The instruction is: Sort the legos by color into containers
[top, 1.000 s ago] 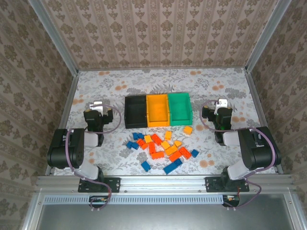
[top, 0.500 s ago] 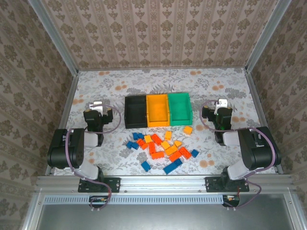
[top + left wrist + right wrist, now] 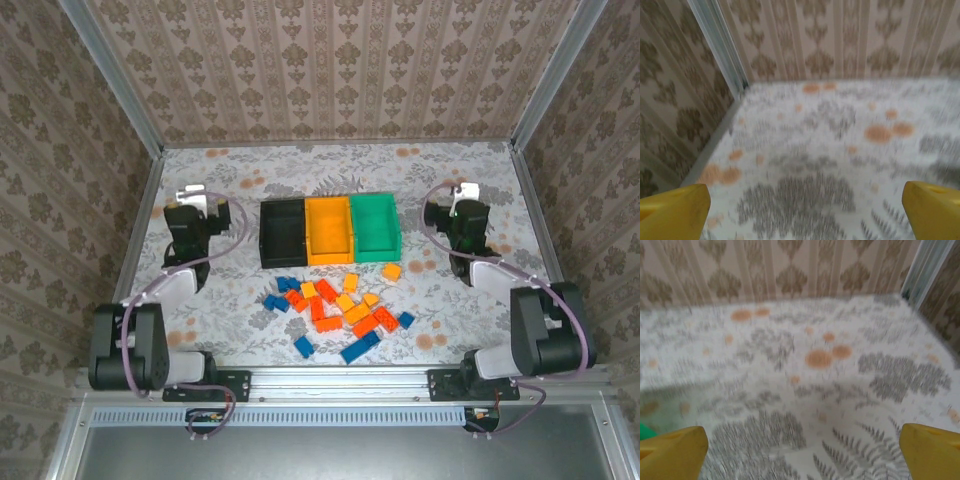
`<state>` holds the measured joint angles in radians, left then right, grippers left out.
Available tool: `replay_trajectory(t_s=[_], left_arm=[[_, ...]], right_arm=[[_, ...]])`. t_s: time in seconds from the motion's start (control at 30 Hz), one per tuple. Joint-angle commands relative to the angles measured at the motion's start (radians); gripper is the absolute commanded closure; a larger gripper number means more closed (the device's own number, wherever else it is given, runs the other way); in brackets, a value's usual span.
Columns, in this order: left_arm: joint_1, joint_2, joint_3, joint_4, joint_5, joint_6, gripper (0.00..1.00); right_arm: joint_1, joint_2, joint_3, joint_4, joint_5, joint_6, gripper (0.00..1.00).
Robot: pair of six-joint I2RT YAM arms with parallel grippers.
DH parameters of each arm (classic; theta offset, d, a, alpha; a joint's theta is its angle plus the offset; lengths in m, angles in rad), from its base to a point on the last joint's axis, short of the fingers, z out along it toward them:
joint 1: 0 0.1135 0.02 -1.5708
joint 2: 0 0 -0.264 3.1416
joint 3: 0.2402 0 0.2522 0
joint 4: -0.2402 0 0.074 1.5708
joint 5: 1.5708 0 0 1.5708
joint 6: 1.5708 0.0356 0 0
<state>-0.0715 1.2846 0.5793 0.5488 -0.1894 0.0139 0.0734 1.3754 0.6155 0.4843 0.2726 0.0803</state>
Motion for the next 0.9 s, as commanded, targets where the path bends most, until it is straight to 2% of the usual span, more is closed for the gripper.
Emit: replay_trajectory(t_s=[0.0, 0.07, 0.1, 0.13, 0.2, 0.23, 0.27, 0.33, 0.4, 0.57, 0.7, 0.87], left_arm=[[-0.004, -0.059, 0.017, -0.052, 0.032, -0.099, 0.00], [0.000, -0.059, 0.011, 0.026, -0.003, -0.238, 0.00], [0.004, -0.065, 0.013, 0.022, -0.025, -0.318, 0.00], [0.015, -0.080, 0.020, -0.023, -0.054, -0.439, 0.00], [0.038, -0.121, 0.033, -0.231, -0.137, -0.731, 0.00], [0.061, -0.138, 0.031, -0.308, -0.144, -0.843, 0.00], [0.091, -0.145, 0.019, -0.321, -0.080, -0.884, 0.00], [0.140, -0.138, -0.010, -0.252, 0.060, -0.896, 0.00], [0.169, -0.131, -0.023, -0.224, 0.155, -0.930, 0.00], [0.185, -0.132, -0.036, -0.165, 0.337, -0.990, 0.00], [0.148, -0.164, -0.074, -0.164, 0.378, -1.011, 0.00], [0.000, -0.274, -0.088, -0.383, 0.319, -0.892, 0.00]], right_arm=[[0.068, -0.057, 0.042, -0.150, 0.201, 0.055, 0.00], [0.096, -0.052, 0.079, -0.207, 0.344, 0.157, 0.00], [0.091, -0.052, 0.098, -0.269, 0.340, 0.244, 0.00], [0.074, -0.056, 0.116, -0.339, 0.291, 0.352, 0.00], [0.048, -0.058, 0.167, -0.531, 0.196, 0.570, 0.00], [0.042, -0.051, 0.177, -0.568, 0.148, 0.608, 0.00], [0.043, -0.045, 0.167, -0.545, 0.091, 0.603, 0.00], [0.045, -0.039, 0.142, -0.509, -0.013, 0.612, 0.00], [0.057, -0.035, 0.143, -0.535, -0.093, 0.598, 0.00], [0.169, -0.034, 0.164, -0.730, -0.146, 0.543, 0.00], [0.292, -0.062, 0.085, -0.756, -0.137, 0.560, 0.00], [0.429, -0.051, 0.034, -0.734, -0.057, 0.649, 0.02]])
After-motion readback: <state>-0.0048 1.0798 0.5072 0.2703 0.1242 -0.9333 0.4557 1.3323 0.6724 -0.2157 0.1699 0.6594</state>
